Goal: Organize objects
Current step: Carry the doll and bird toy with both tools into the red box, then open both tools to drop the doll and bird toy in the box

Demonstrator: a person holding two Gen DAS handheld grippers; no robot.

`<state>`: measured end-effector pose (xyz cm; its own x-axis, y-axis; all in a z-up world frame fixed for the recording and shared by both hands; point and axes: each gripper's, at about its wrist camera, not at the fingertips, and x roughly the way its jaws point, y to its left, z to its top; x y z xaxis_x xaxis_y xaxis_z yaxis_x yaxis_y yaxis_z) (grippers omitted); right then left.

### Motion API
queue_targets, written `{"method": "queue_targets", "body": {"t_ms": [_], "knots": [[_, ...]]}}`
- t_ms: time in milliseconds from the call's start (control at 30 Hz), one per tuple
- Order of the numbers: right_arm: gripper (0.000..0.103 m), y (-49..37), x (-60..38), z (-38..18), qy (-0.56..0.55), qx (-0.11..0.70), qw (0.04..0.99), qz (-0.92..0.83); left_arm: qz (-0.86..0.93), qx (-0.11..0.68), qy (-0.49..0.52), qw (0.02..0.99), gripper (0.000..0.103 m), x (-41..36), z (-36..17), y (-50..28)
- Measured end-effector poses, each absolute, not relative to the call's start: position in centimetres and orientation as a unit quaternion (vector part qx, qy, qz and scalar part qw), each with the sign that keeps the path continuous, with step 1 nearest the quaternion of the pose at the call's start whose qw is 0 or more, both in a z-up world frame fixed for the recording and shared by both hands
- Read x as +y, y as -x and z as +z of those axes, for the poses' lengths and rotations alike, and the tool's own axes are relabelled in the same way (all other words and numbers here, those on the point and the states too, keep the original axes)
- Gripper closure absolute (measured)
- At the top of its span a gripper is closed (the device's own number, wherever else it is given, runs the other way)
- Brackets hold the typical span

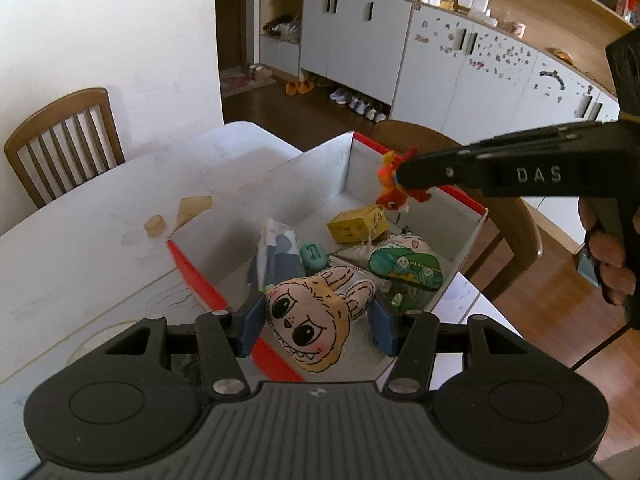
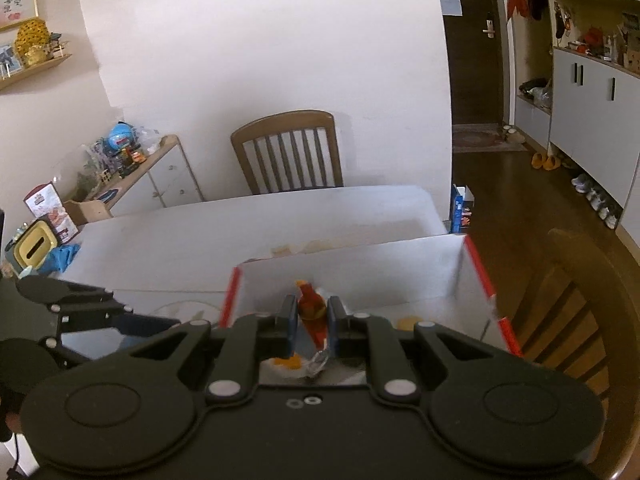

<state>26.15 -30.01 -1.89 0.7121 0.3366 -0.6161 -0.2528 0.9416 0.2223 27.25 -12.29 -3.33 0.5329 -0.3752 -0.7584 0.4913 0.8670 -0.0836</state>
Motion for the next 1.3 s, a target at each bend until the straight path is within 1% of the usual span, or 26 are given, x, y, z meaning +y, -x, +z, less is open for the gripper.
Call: {"method": "queue_targets", "body": {"t_ms": [400, 533, 700, 1067, 1300], "knots": [[0.089, -31.4, -33.3, -5.8, -0.077, 0.372, 0.911, 0.162, -0.207, 0.449, -0.091, 0.864, 0.048, -17.3, -7.2, -32.6], [0.089, -32.6, -33.7, -7.7, -0.078, 0.395, 0.901, 0.160, -0.203, 0.473, -0.091, 0.853, 0.048, -18.4, -8.9, -34.1], [0.089, -33.3, -34.1, -9.6, -0.077, 0.417, 0.891, 0.161, -0.194, 0.484, -0.103, 0.847, 0.048, -19.7, -10.5, -35.4], [0.089, -32.5, -35.0, -10.7, -0.075, 0.439, 0.877, 0.180, -0.177, 0.509, -0.107, 0.836, 0.047, -20.9, -13.1, -37.1], [0.088, -32.2, -35.5, -10.8, -0.077, 0.446, 0.873, 0.184, -0.175, 0.520, -0.110, 0.829, 0.046, -21.2, -13.7, -37.0]]}}
